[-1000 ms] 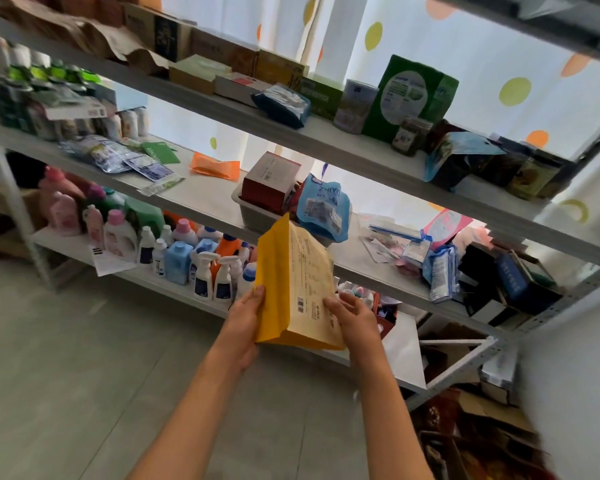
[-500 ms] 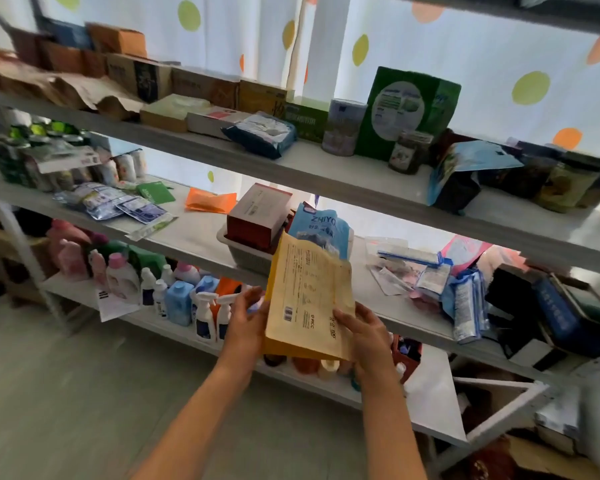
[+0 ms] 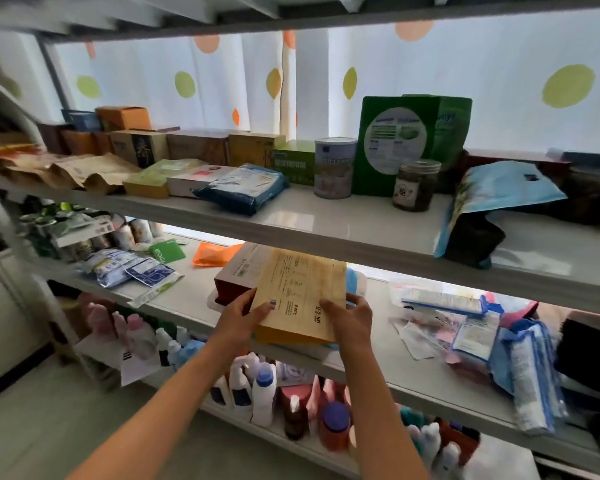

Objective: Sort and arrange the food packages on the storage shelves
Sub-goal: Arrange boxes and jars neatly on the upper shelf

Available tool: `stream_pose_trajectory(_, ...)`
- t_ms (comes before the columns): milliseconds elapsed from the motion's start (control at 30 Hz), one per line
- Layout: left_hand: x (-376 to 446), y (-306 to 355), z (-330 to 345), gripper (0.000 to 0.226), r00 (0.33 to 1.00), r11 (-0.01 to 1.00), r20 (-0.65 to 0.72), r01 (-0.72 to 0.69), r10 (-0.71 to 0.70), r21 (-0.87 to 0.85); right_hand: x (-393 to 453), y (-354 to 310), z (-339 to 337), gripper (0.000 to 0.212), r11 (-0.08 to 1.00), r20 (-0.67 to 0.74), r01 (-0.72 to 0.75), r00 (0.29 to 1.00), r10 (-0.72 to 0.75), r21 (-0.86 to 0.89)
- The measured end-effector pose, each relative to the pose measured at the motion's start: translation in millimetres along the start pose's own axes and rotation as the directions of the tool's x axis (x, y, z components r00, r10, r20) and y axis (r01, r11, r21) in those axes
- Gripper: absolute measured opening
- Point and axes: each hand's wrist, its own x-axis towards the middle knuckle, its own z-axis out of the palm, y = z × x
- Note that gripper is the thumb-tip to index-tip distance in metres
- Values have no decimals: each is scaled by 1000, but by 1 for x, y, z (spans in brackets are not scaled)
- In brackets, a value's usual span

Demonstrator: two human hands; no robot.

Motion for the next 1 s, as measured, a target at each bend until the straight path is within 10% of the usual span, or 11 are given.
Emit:
stream_pose_trajectory(167, 50, 6, 16, 25, 1000, 994, -15, -2, 3, 109, 53, 9, 4, 36, 974, -46, 36, 998, -48, -226)
stream_pose_trajectory(300, 81, 6, 29, 45, 996, 923, -19, -77, 91, 377, 77, 14, 5, 49, 730, -125, 29, 980, -155, -683)
stream_pose_trajectory(1000, 112, -30, 51, 31, 734, 293, 167, -454, 658, 841, 81, 20, -1, 47, 408, 77, 209, 945, -317, -888)
